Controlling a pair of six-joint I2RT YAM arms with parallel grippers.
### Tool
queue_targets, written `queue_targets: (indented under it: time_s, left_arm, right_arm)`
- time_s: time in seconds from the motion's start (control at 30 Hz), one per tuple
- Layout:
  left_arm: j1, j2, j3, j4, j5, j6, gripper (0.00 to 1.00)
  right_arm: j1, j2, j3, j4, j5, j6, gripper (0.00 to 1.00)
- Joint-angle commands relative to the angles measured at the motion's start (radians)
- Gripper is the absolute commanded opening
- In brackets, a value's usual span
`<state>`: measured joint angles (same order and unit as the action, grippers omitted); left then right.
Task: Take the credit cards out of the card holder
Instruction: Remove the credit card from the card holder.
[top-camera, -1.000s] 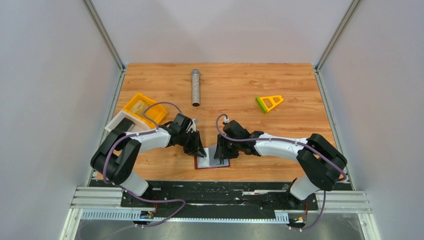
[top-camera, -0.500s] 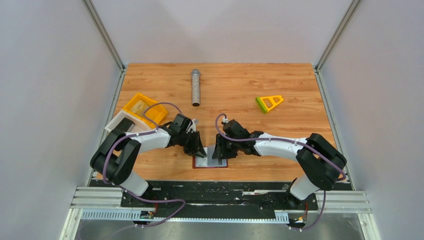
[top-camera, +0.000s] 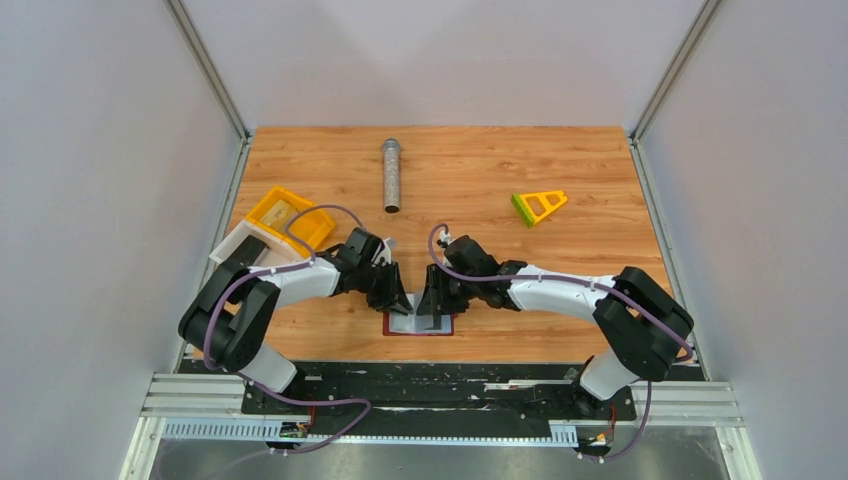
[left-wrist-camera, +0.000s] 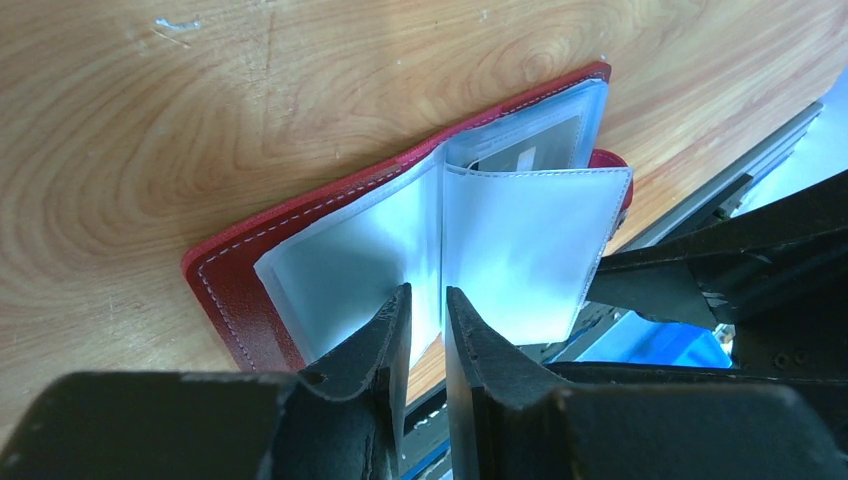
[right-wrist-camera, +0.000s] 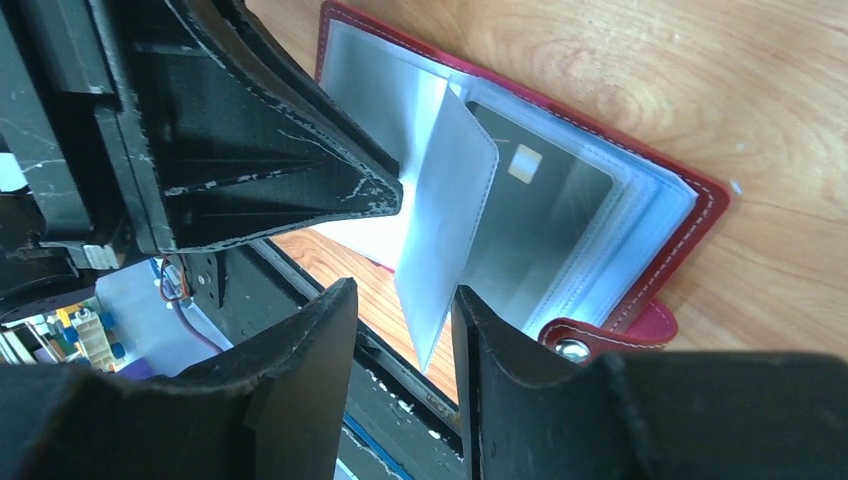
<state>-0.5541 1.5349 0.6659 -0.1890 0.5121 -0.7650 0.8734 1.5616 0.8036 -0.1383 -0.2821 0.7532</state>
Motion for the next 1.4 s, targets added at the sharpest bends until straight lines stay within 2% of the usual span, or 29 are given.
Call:
queue_targets:
  time_s: [0.0,0.43,0.63,0.87,1.17,1.37]
  left_arm:
    - [-0.004,-0.049,0.0,0.009,-0.006,-0.008,0.27]
    - [0.019,-0.241,0.078,-0.175,-0.181,-0.048,0.31]
    - [0.049,-0.221,0.129,-0.201,-0.131,-0.013,0.31]
    - [0.049,-0.165,0.136,-0.132,-0.06,-0.025,0.31]
    - [0.049,-0.08,0.077,0.005,0.065,-0.041,0.29]
    - [0.049,-0.033,0.04,0.018,0.077,-0.021,0.27]
  right_arm:
    - [-0.001,-0.013,0.049,0.051,-0.021,-0.017,0.41]
    - [0.003,0.051,0.118,0.093,-0.105,-0.028,0.41]
    - [0.018,0.104,0.127,0.129,-0.14,-0.027,0.42]
    - [0.031,0.155,0.116,0.211,-0.157,-0.018,0.42]
    - [0.037,0.166,0.102,0.209,-0.136,-0.026,0.43]
    - [0.036,0.141,0.106,0.167,-0.115,-0.037,0.43]
